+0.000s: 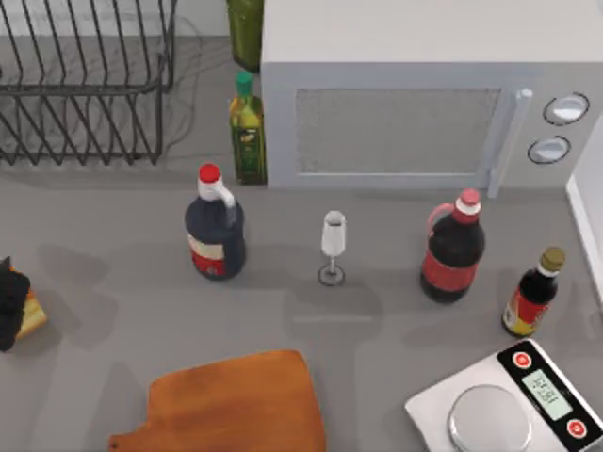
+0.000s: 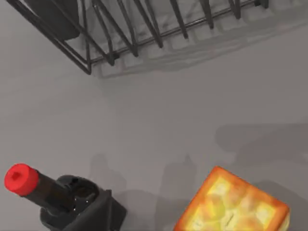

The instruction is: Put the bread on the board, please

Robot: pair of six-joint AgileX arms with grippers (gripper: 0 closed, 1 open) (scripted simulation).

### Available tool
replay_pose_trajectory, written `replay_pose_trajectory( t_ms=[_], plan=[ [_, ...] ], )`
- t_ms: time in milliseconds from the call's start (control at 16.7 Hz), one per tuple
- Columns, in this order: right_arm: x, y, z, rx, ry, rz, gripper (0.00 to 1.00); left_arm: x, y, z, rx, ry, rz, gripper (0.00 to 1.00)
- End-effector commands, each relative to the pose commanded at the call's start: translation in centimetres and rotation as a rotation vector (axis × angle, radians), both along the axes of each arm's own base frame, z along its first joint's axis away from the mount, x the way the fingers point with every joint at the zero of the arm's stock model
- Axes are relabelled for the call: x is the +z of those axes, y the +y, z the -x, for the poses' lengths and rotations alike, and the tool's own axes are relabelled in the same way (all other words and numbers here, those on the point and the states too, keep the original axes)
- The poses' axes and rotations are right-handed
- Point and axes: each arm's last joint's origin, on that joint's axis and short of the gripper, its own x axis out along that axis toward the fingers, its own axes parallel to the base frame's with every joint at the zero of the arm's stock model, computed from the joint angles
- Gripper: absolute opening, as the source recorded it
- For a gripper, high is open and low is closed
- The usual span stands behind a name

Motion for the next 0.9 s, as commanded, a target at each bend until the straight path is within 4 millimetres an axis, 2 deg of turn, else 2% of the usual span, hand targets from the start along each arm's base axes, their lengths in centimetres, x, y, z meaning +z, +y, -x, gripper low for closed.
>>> replay_pose_trajectory(
  t_ms=[240, 540, 720, 900],
  plan=[
    [0.0, 0.0, 0.0, 0.000, 0.000, 0.000, 1.00, 0.1, 0.6, -5.7, -0.127, 0.385, -0.123, 1.00],
    [0.0, 0.0, 0.0, 0.000, 0.000, 0.000, 1.00, -2.6, 1.4, -12.3, -0.321, 0.771, -0.192, 1.00],
    [0.0, 0.0, 0.0, 0.000, 0.000, 0.000, 1.00, -3.9, 1.8, -14.7, -0.417, 0.900, -0.206, 1.00],
    [0.0, 0.0, 0.0, 0.000, 0.000, 0.000, 1.00, -4.1, 2.0, -15.6, -0.465, 0.947, -0.213, 1.00]
  ],
)
